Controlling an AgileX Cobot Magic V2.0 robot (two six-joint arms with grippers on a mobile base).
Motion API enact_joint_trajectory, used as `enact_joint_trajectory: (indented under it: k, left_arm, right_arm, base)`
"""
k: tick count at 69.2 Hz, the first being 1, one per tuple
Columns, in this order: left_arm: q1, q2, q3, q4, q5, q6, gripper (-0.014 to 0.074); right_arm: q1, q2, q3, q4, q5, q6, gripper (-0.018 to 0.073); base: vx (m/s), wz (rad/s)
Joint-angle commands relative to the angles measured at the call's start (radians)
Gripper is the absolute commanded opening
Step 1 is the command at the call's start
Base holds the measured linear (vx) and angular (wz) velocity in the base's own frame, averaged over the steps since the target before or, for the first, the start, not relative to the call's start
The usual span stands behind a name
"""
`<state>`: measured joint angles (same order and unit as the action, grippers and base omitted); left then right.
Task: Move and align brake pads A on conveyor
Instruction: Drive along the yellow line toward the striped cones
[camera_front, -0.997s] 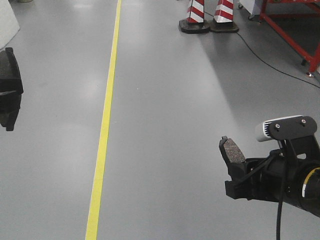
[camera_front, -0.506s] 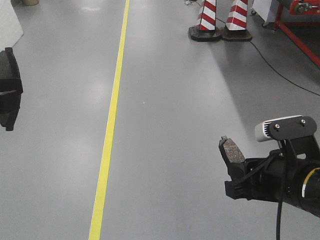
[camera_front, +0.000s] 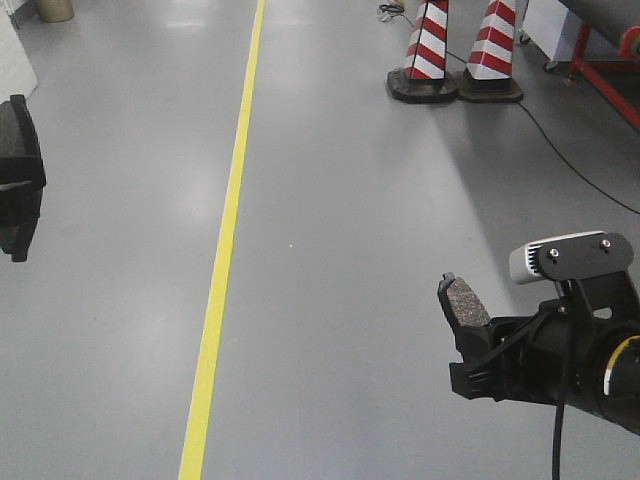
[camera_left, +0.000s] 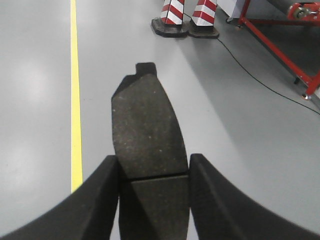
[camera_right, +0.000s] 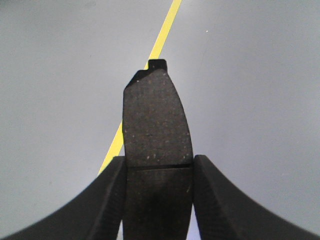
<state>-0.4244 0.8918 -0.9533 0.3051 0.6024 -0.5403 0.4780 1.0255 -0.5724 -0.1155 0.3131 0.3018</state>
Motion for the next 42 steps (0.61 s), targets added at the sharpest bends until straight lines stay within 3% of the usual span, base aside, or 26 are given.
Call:
enact_joint_trajectory:
  k: [1, 42]
  left_arm:
    - [-0.005, -0.011, -0.026, 0.012, -0.087, 0.000, 0.0199]
    - [-0.005, -0.010, -0.026, 0.012, -0.087, 0.000, 0.0199]
  right_arm:
    - [0.000, -0.019, -0.029, -0.010, -0.072, -0.008, 0.0096]
    - [0.000, -0.019, -0.029, -0.010, -0.072, -0.008, 0.0096]
  base:
    - [0.53, 0.01]
    - [0.55, 0.01]
